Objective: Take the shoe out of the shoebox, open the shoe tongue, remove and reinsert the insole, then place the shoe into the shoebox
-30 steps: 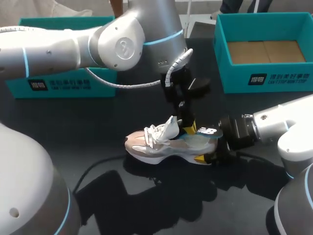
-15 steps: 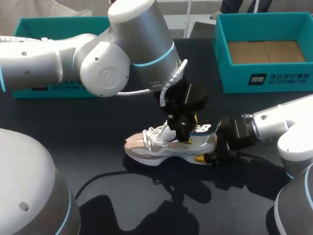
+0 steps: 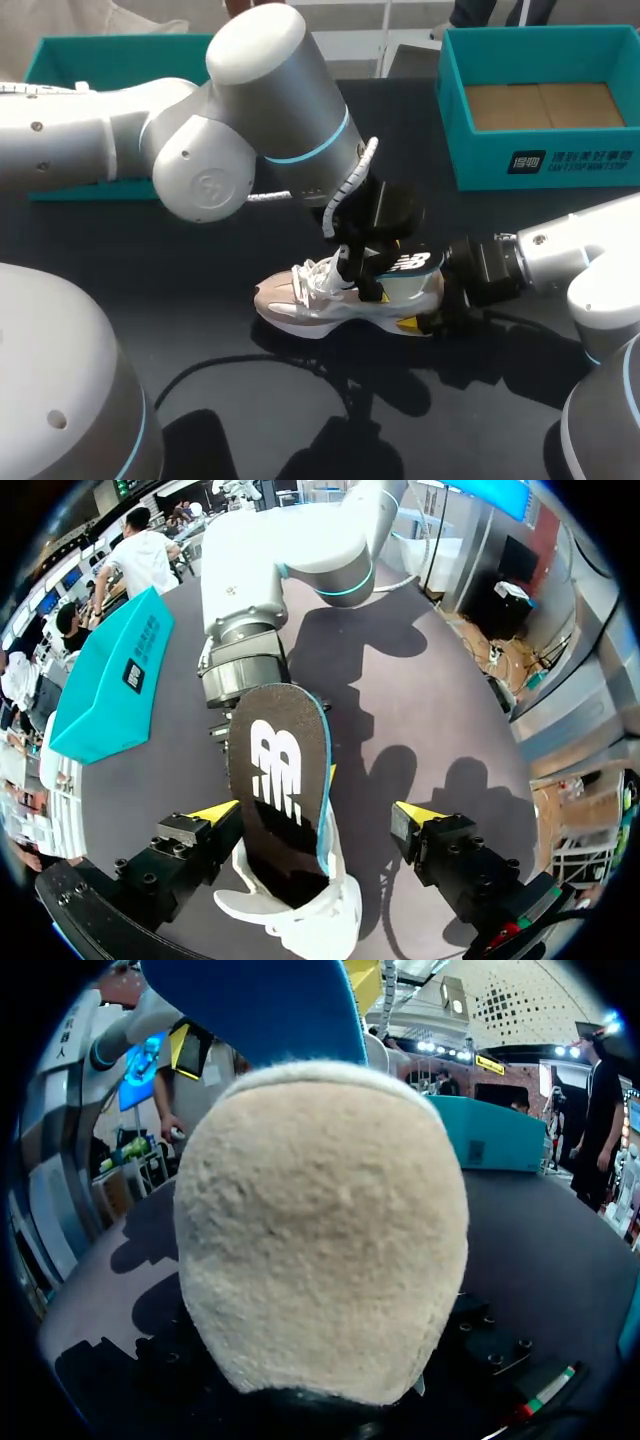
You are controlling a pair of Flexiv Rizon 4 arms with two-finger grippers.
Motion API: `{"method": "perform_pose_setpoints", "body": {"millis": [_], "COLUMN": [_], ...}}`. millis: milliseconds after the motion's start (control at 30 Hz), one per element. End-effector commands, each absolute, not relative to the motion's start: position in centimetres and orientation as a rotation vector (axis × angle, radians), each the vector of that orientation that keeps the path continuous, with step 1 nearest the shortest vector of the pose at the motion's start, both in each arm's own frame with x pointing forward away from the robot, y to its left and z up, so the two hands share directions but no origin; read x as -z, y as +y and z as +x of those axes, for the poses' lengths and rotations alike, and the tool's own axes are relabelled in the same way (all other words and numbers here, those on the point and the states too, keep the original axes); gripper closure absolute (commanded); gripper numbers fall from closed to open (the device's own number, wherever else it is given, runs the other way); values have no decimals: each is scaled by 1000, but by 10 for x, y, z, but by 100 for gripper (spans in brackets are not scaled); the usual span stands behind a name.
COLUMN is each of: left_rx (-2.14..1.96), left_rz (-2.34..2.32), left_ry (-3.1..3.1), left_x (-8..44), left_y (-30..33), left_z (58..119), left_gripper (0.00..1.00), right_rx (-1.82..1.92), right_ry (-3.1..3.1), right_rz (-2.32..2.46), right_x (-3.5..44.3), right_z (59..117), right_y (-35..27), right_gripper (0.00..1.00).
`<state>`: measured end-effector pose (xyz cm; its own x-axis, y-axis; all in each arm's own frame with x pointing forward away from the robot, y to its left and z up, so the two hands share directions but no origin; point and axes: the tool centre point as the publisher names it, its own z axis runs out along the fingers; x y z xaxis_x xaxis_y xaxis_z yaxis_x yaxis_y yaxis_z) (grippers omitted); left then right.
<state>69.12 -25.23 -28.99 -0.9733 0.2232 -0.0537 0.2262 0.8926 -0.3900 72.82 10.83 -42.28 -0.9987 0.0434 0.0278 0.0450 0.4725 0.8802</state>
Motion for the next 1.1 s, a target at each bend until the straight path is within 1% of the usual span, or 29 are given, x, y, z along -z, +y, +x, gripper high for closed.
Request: {"method": "perform_pose_setpoints", "body": {"millis": [33, 667, 833, 1100], "left_rx": [631, 631, 564, 578], "left_rz": [363, 363, 316, 310], "left_ry": [3048, 3048, 2928, 2867], "left_x": [291, 291, 284, 293], "left_y": [-252, -252, -253, -264], "left_z": [691, 691, 693, 697], "left_gripper": [0, 0, 0, 0], "right_rx": [1606, 1606, 1606, 1606], "right_ry": [-2698, -2698, -2698, -2698], "right_rz": [-82, -82, -82, -82], "right_x": [423, 423, 423, 423], "right_z": [728, 728, 728, 728], "right_y": [110, 110, 110, 110], "right_gripper": [100, 100, 100, 100]}}
